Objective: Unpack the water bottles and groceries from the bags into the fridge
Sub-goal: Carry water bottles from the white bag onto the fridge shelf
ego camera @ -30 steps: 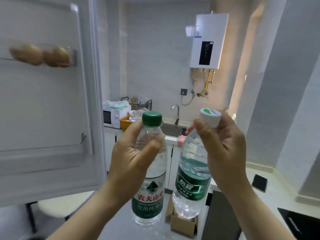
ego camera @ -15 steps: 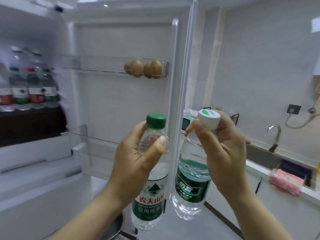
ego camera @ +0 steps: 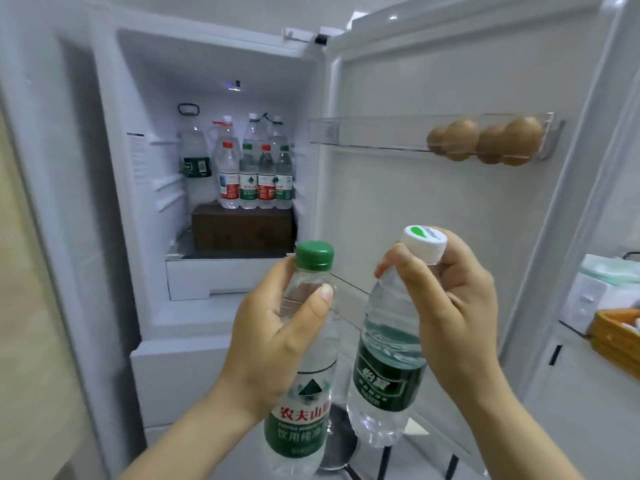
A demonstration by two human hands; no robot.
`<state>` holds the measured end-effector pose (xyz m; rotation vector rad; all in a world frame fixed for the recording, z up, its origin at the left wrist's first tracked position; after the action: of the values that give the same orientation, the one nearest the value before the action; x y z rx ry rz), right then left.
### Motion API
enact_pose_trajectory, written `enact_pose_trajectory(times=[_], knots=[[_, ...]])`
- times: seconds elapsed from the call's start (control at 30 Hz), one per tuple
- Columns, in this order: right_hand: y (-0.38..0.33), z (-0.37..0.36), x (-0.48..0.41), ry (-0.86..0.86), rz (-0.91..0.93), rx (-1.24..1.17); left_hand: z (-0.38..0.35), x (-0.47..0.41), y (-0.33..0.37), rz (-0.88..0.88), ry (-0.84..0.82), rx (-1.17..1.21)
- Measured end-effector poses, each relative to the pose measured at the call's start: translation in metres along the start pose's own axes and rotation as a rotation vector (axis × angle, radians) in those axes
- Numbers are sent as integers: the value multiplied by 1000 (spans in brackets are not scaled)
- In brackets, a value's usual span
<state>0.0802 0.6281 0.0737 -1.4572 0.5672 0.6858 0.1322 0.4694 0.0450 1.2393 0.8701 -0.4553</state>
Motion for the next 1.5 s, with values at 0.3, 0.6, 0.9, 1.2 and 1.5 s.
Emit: enact_pose_trajectory(times=[0.3, 0.6, 0.9, 1.2, 1.5], knots=[[20, -92, -41, -75, 18, -91, 75, -33, -37, -30, 77, -57], [42, -189, -83, -73, 25, -122, 163, -73, -85, -78, 117, -111], [79, -261, -122, -80, 18, -153, 218, -108, -140, -50, 182, -130], [130, -307, -180, -112, 31, -238, 243, -154, -193, -71, 244, -243], [183, -333, -239, -121, 39, -262, 248, -203, -249, -72, 283, -320]])
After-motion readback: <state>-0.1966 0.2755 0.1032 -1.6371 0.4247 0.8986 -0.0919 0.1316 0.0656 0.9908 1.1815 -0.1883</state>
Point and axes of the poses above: each hand's wrist, its own x-axis away from the middle knuckle, its own z-axis out of the back of the hand, y = z × x, the point moved 3 cm from there along -x, towards the middle knuckle, and after that the axes turned 10 degrees about -z, right-handed, at the moved point
